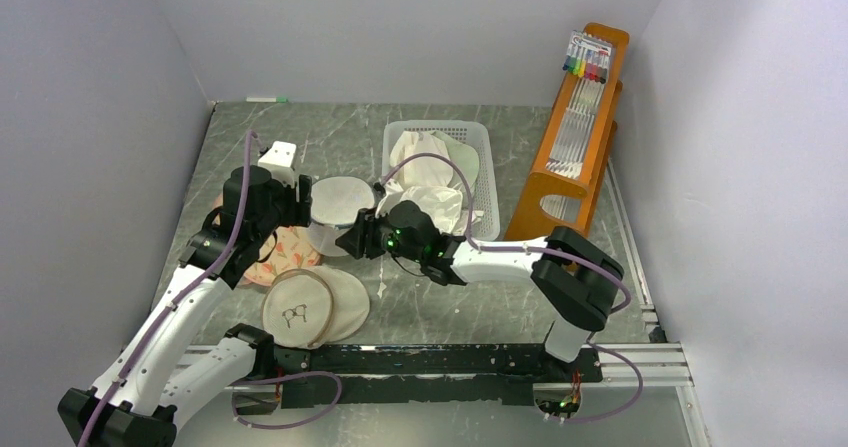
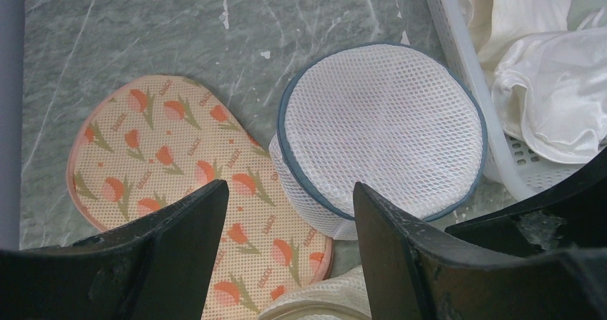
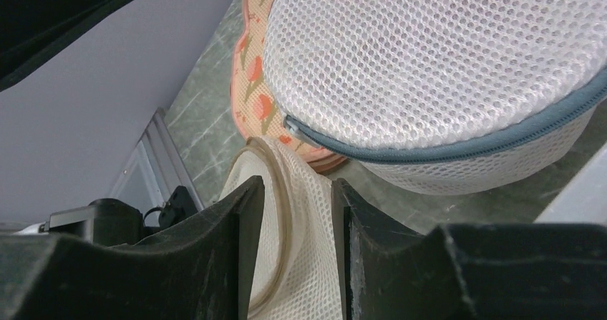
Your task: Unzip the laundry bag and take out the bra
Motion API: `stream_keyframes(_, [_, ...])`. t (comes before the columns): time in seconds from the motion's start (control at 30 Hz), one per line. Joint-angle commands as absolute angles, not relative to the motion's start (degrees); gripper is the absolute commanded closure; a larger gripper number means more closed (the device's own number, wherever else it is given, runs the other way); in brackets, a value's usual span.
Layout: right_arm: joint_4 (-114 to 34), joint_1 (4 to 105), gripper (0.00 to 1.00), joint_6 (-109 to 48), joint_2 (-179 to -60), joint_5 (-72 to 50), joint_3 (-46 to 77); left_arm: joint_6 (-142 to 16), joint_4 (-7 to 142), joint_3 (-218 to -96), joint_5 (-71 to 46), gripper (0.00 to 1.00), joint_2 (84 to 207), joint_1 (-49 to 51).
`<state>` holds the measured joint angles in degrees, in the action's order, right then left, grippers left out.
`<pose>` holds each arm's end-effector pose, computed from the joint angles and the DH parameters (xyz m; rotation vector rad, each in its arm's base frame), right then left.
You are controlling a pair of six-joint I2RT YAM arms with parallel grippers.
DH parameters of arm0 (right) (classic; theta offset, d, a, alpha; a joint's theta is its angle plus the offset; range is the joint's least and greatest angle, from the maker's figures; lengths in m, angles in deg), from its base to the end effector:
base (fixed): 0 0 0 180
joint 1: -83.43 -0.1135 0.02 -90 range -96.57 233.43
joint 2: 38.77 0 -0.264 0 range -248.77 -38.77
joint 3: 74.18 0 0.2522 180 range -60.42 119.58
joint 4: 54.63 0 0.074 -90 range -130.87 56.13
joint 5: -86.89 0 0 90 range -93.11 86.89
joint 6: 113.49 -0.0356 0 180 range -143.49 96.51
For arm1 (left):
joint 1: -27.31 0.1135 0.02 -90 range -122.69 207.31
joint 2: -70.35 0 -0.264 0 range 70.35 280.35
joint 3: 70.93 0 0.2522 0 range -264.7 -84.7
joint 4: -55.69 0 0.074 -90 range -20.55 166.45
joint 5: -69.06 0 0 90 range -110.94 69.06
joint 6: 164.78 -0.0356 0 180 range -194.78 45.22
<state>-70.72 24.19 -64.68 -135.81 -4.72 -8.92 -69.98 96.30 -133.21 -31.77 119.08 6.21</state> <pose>0.1895 0.3204 0.2131 -0.3410 2.0084 1.2046 0.1779 -0.0615 0.3214 0.1713 2.0280 -0.0910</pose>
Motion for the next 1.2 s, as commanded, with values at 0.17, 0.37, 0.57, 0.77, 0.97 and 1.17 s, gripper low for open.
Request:
stream_keyframes(0.17, [-73.9, 23.3, 0.61, -66.3, -139.6, 2.1, -5.2, -69.9, 95.4, -132.6, -31.4, 0.24, 117.8, 5.8])
stream_keyframes(0.37, [-73.9, 23.2, 0.67, -66.9, -141.9, 2.6, -3.5, -69.9, 95.4, -132.6, -31.5, 0.24, 117.2, 5.9])
stream_keyframes(0.57, [-74.6, 23.1, 0.71, -67.6, -143.2, 2.8, -1.3, -70.0, 95.1, -132.5, -31.0, 0.24, 116.9, 5.9])
stream_keyframes(0.77, [-75.1, 23.0, 0.71, -67.9, -143.1, 3.7, -0.8, -70.0, 95.1, -132.5, -30.5, 0.23, 117.3, 5.9])
stream_keyframes(0.97, [-74.5, 23.0, 0.7, -67.1, -143.6, 5.4, 0.0, -70.0, 95.0, -132.5, -30.6, 0.23, 117.3, 5.9])
stream_keyframes(1.17, [-75.9, 23.0, 0.81, -67.2, -143.7, 5.1, -0.1, -70.0, 95.0, -132.5, -30.8, 0.23, 117.7, 5.9])
